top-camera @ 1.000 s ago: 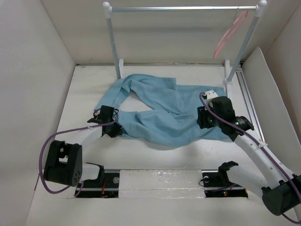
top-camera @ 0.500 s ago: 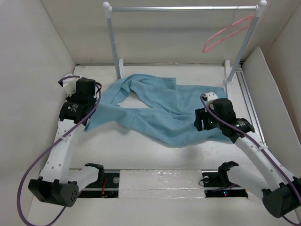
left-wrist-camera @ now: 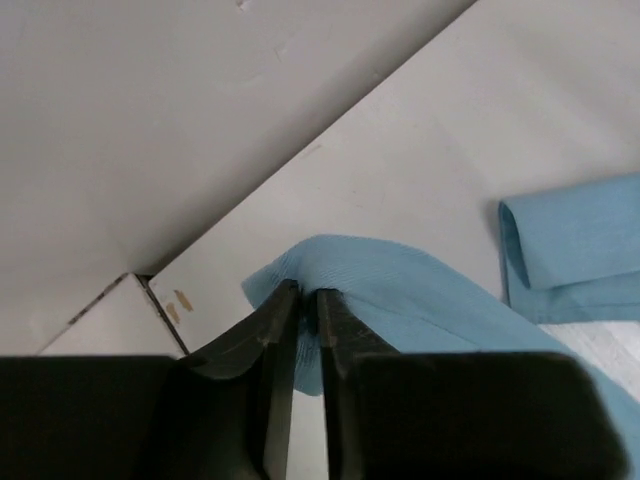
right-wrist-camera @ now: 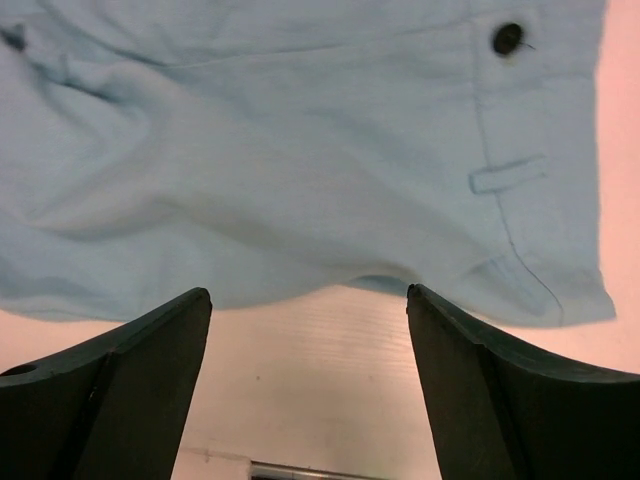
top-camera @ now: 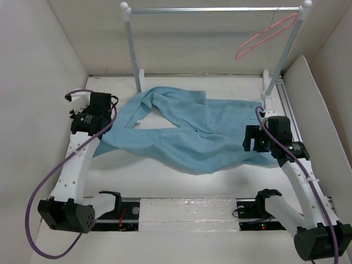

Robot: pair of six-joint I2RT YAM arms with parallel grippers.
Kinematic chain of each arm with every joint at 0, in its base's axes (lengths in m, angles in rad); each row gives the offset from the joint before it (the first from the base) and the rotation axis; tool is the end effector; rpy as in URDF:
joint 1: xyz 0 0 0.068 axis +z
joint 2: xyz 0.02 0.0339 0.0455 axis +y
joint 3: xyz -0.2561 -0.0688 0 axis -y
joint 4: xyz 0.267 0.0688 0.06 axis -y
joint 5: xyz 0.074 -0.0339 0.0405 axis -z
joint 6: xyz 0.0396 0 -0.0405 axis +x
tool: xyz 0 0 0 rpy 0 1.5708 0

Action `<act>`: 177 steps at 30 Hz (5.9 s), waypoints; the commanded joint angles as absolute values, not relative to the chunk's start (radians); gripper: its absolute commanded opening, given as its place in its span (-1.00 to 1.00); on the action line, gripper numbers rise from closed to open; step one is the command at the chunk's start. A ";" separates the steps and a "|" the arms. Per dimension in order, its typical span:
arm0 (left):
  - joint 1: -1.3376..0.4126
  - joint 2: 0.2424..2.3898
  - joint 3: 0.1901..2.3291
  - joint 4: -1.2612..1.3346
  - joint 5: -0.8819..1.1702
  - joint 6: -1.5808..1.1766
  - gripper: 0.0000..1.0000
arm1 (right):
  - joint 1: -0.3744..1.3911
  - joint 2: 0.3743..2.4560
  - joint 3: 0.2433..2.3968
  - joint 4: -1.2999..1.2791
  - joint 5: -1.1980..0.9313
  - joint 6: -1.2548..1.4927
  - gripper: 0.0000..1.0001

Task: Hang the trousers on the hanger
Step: Flatten out the trousers at the center of the board.

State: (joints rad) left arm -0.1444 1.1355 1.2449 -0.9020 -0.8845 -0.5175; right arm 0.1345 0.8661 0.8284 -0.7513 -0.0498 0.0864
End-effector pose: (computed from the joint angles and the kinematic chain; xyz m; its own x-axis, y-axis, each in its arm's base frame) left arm 0.2423 -0.0043 0.3639 -0.3917 -0.2598 -0.8826 -0.7365 0.6636 0.1315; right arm 0.2011 0.0292 0.2779 -0.7152 -0.0098 -0.6989 -0.1074 0.9896 0.0960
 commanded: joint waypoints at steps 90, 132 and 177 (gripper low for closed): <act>-0.359 1.460 0.747 -0.287 0.072 -0.497 0.39 | -0.349 1.534 1.249 -0.543 0.232 0.060 -1.00; 0.043 1.781 1.163 -0.296 -0.201 -0.669 0.26 | 0.859 1.585 0.986 -0.311 -0.121 0.130 0.30; 0.296 1.810 1.362 -0.425 -0.024 -0.588 -0.38 | 1.043 1.537 0.854 -0.497 -0.130 0.025 -0.52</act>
